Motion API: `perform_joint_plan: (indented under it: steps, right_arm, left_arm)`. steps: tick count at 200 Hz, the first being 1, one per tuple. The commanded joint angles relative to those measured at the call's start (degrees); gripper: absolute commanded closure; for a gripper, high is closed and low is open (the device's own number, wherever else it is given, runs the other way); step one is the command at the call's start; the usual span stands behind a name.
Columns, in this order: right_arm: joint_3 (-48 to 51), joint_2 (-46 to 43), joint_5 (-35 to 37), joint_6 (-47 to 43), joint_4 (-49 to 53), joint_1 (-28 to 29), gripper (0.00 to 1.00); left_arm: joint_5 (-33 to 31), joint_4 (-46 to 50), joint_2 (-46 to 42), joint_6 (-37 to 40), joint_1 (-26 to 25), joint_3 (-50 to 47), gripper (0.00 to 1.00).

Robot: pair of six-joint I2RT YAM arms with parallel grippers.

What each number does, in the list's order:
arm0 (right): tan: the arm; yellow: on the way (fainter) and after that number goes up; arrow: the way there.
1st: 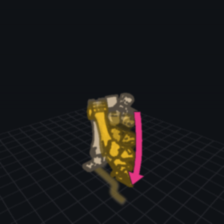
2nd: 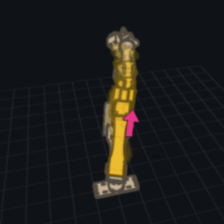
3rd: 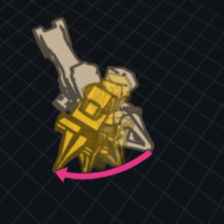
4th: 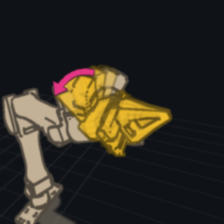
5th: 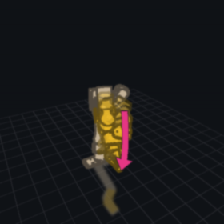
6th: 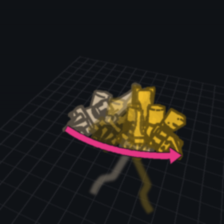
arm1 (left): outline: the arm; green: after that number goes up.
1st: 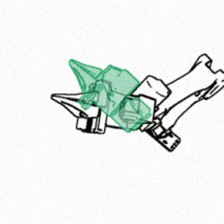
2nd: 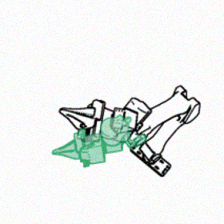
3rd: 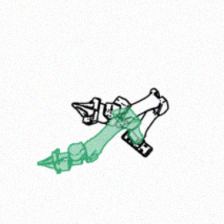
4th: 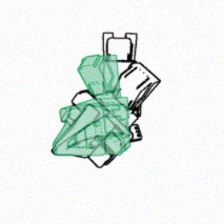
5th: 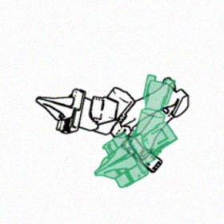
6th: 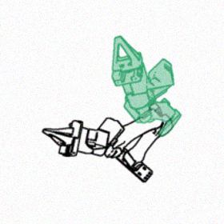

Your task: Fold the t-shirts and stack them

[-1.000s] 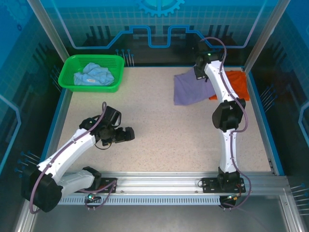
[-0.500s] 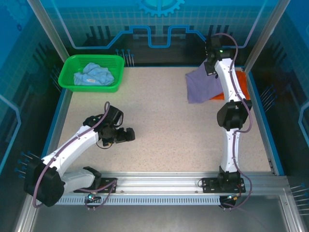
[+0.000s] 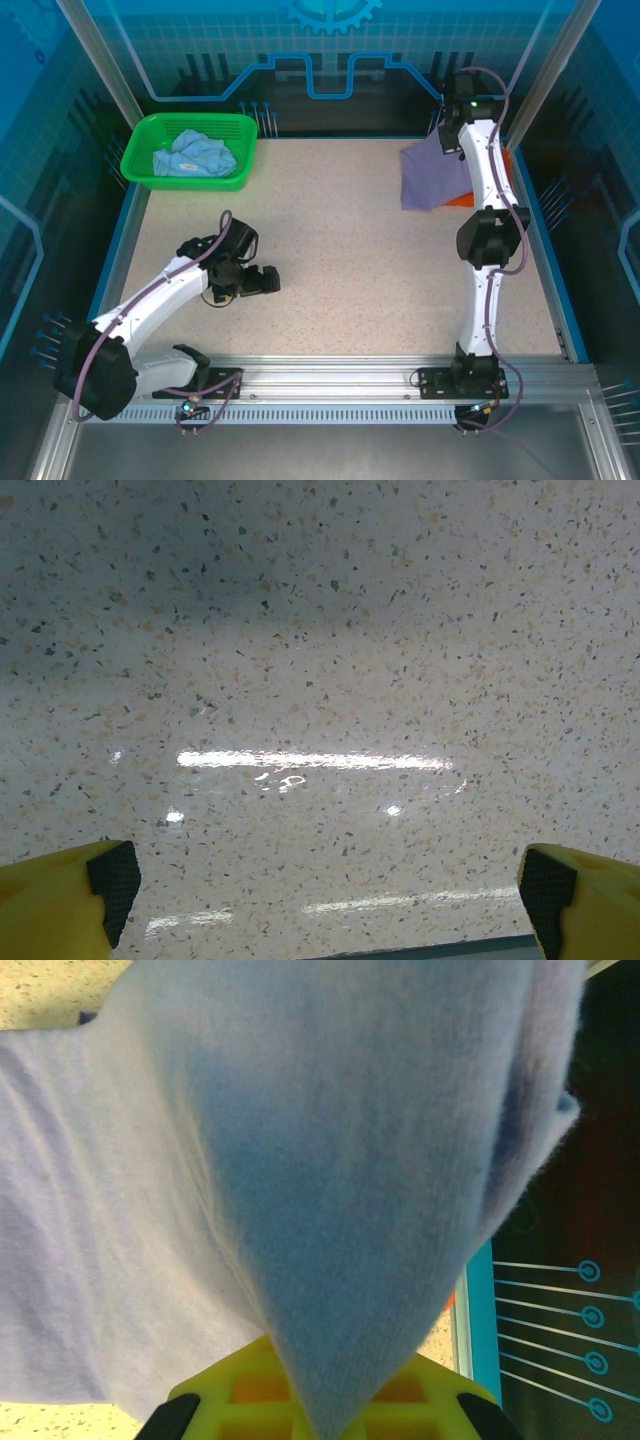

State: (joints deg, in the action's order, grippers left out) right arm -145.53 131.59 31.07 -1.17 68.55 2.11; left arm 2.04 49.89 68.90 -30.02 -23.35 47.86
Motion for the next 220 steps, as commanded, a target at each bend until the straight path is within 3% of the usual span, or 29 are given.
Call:
perform_joint_plan:
  steps: [1, 66, 190, 203, 220]
  right_arm:
    - [-1.8, -0.5, 0.7, -1.1, -0.8, -0.7, 1.0]
    - [-3.0, 1.4, -0.4, -1.0, -1.6, -3.6, 1.0]
    - [-6.0, 13.1, -2.7, -2.6, -9.5, -12.6, 1.0]
    - [-6.5, 14.2, -1.9, -2.9, -11.4, -13.2, 0.94]
    - [-7.3, 15.9, 2.4, -1.3, -13.0, -13.9, 0.62]
  left_arm:
    - [-1.1, 1.2, 0.7, 1.0, 0.5, 1.5, 0.01]
    - [-1.0, 1.4, 1.8, 1.0, 0.6, 1.3, 0.01]
    - [-0.8, 3.7, 6.2, -0.3, 1.5, 1.7, 0.01]
    - [-0.5, 3.9, 7.1, -0.6, 1.6, 1.7, 0.01]
    - [0.1, 4.4, 8.6, -0.9, 1.6, 2.2, 0.01]
